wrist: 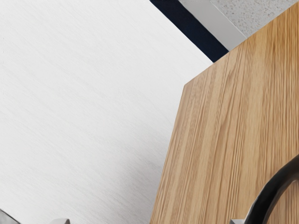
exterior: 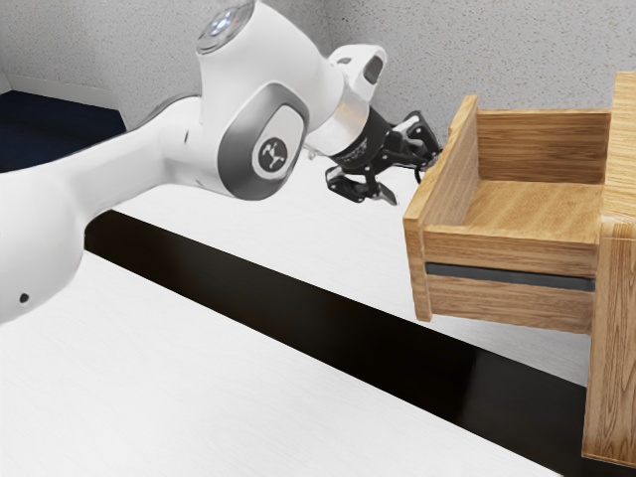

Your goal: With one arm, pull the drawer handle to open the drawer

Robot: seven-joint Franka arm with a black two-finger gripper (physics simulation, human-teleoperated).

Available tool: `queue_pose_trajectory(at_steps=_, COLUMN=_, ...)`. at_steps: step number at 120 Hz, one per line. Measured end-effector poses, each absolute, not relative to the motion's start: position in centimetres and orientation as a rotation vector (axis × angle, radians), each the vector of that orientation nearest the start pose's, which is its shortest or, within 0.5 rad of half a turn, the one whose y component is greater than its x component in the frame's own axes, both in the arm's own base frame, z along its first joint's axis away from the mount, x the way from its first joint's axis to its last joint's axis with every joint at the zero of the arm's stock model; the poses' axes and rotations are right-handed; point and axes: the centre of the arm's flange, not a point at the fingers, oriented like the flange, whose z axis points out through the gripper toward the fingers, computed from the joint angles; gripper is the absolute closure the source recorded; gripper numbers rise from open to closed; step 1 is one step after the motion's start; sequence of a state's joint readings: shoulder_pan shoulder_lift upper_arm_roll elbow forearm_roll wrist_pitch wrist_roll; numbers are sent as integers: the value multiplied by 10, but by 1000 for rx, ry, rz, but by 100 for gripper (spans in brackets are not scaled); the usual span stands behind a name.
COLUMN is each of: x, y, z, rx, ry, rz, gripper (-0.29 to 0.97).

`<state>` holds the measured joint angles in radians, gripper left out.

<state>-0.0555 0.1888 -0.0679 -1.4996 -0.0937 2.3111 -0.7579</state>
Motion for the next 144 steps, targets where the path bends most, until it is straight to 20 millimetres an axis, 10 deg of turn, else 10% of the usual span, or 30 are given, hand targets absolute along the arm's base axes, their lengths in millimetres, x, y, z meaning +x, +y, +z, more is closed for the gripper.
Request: queue_pose_trajectory(at_steps=144, x=638, y=-40, z=645, rx=-3144, ry=-1128, rz=-952, gripper=26)
